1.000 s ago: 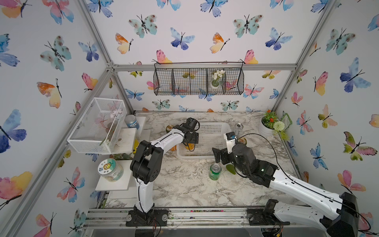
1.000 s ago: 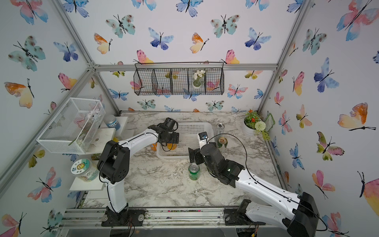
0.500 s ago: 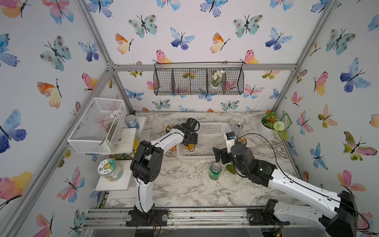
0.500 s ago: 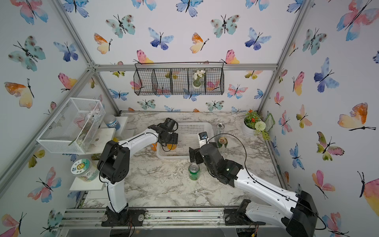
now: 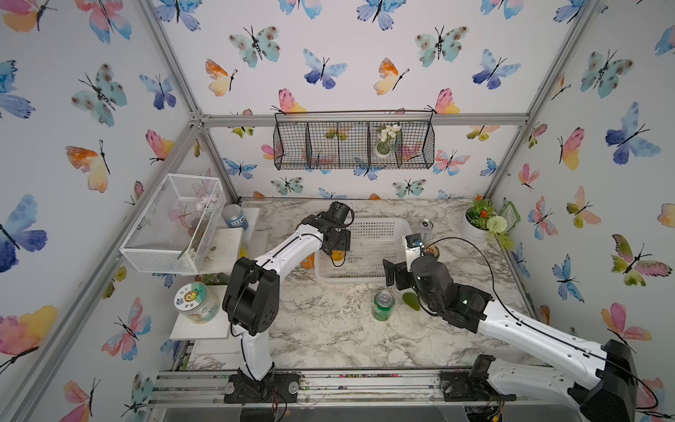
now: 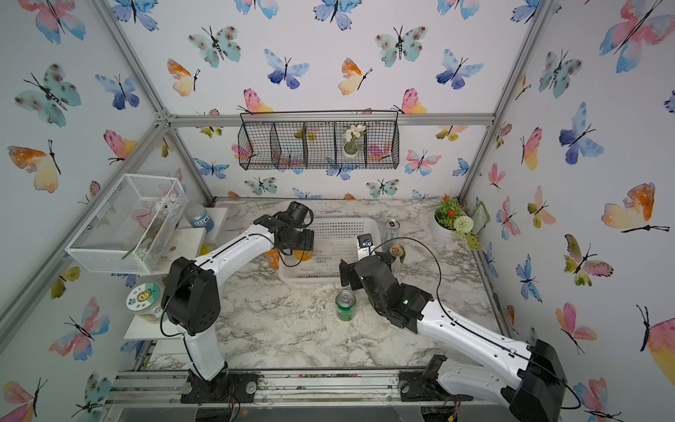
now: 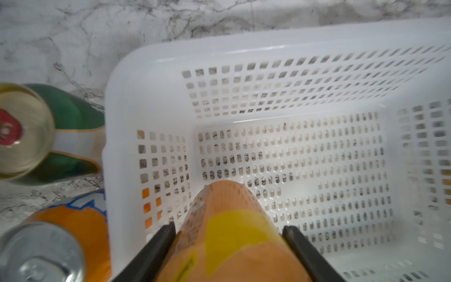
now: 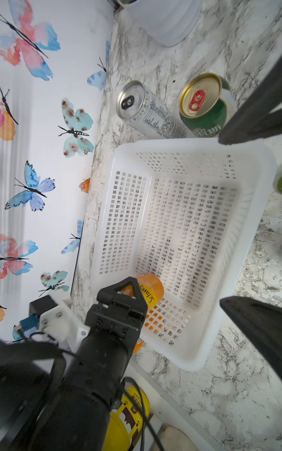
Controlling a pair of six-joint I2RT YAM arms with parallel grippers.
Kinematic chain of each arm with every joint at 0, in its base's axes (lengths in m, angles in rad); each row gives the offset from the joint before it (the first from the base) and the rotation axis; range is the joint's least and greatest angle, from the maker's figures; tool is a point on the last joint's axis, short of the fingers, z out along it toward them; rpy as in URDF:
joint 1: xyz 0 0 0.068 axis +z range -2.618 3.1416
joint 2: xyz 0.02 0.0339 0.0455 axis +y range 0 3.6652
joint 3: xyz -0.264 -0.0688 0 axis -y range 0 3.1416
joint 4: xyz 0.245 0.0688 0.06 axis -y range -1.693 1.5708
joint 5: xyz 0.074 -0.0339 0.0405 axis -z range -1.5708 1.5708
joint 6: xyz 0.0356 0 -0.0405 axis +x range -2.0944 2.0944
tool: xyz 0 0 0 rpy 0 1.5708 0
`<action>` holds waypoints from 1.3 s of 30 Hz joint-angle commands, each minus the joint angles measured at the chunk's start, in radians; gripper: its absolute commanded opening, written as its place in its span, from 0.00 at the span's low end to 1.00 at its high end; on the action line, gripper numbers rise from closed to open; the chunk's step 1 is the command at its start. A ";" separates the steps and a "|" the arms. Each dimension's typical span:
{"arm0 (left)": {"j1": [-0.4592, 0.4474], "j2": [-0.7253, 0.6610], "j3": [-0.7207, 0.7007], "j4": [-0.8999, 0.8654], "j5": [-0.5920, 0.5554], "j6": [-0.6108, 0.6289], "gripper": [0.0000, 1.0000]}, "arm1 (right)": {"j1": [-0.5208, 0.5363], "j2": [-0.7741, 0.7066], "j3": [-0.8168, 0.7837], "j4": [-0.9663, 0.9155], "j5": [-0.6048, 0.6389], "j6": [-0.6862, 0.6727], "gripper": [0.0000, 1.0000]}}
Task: Take out the drinks from the basket
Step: Pick up the drink from the basket, then place the drink at the center of the board.
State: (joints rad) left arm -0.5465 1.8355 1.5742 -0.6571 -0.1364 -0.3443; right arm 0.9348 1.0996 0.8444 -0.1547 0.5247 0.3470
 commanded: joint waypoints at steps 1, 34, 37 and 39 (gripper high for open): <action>-0.029 -0.127 0.049 -0.005 -0.005 0.020 0.68 | -0.010 0.000 -0.003 -0.017 0.072 0.027 1.00; -0.455 -0.446 -0.494 0.052 -0.145 -0.078 0.70 | -0.332 0.045 -0.077 0.083 -0.075 0.133 1.00; -0.443 -0.416 -0.516 0.095 -0.122 -0.077 0.71 | -0.333 0.046 -0.074 0.082 -0.078 0.131 1.00; -0.430 -0.393 -0.535 0.125 -0.088 -0.078 0.71 | -0.333 0.044 -0.075 0.081 -0.077 0.133 1.00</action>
State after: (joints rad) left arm -0.9897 1.4322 1.0340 -0.6563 -0.2436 -0.4095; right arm 0.6071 1.1538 0.7807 -0.0879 0.4641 0.4713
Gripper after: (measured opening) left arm 0.711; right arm 0.997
